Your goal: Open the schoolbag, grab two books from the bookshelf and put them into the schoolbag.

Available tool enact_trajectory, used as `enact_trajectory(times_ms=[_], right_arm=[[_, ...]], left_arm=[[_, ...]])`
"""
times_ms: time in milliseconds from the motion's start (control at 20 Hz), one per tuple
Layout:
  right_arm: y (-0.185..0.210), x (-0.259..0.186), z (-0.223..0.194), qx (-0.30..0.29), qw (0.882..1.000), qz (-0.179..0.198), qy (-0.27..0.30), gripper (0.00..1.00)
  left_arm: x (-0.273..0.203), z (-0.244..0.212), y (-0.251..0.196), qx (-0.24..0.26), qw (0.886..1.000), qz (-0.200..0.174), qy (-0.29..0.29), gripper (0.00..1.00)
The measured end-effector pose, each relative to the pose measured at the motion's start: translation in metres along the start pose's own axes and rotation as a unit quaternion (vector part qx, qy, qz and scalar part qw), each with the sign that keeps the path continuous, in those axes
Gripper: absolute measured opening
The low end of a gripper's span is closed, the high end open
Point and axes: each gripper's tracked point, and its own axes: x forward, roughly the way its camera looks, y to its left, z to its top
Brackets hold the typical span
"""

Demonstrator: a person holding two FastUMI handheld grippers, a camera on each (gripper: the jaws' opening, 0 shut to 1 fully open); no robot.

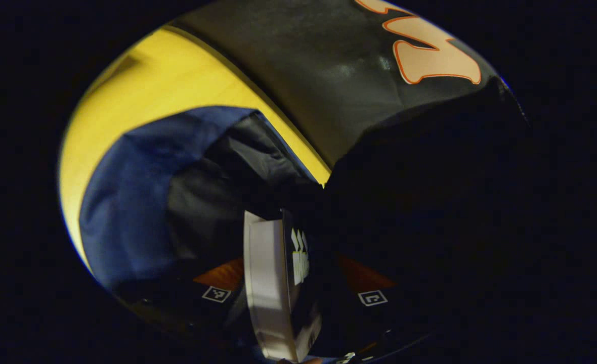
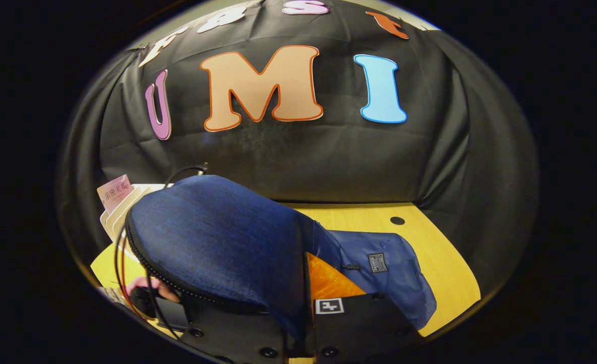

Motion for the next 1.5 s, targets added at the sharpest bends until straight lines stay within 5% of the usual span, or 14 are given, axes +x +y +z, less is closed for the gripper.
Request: enact_trajectory(times_ms=[50, 100, 200, 500, 900, 1500], right_arm=[[0.0, 0.0, 0.0, -0.002, 1.0, -0.001, 0.001, 0.1], [0.0, 0.001, -0.001, -0.004, 1.0, -0.002, 0.003, 0.1], [-0.002, 0.001, -0.003, -0.004, 1.0, -0.006, 0.005, 0.1], [-0.001, 0.001, -0.005, -0.027, 0.999, -0.013, 0.014, 0.1], [0.003, 0.006, -0.01, -0.052, 0.998, -0.02, 0.031, 0.1], [0.014, 0.003, -0.015, -0.043, 0.996, -0.064, 0.052, 0.1]], left_arm=[[-0.01, 0.003, 0.003, 0.005, 1.0, 0.007, -0.003, 0.72], [-0.022, 0.005, 0.004, 0.01, 1.0, 0.013, -0.005, 0.87], [-0.049, 0.011, 0.005, 0.018, 1.0, 0.021, -0.009, 0.93], [-0.137, 0.047, -0.005, 0.061, 0.997, 0.026, -0.03, 0.94], [-0.277, 0.166, 0.001, 0.144, 0.979, 0.082, -0.117, 0.94], [-0.48, 0.365, 0.14, 0.204, 0.914, 0.297, -0.189, 0.94]])
